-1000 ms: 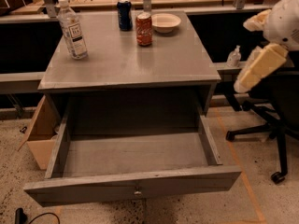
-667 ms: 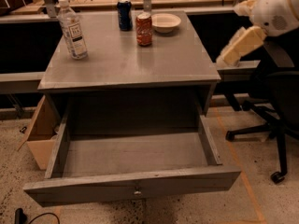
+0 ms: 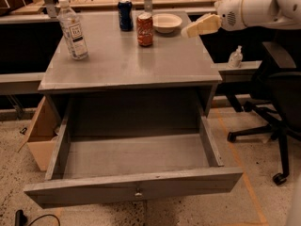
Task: Place coke can into top drawer
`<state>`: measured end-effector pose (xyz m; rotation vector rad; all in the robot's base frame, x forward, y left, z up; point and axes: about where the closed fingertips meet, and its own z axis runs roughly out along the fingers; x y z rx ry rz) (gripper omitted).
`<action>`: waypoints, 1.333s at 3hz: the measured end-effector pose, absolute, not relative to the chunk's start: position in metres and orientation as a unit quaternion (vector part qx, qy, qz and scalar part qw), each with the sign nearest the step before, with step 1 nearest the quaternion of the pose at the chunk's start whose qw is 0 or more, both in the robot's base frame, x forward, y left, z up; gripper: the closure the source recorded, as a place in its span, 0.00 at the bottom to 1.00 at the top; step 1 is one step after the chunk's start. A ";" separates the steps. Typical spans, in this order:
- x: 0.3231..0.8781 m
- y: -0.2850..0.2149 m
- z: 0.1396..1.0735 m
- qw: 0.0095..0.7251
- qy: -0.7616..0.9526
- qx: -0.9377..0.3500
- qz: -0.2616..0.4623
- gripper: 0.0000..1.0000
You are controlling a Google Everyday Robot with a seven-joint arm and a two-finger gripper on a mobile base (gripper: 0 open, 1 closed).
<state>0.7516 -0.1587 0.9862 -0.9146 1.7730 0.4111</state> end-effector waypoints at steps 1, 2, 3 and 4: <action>0.808 -0.122 0.980 0.521 0.741 -0.390 0.164 0.00; 0.814 -0.116 1.006 0.535 0.729 -0.399 0.154 0.00; 0.814 -0.117 1.005 0.535 0.729 -0.398 0.154 0.00; 0.823 -0.105 0.989 0.555 0.727 -0.374 0.155 0.00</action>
Offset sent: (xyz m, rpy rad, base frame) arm 0.0508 0.0298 -0.0056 -0.0106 -0.0065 -0.0035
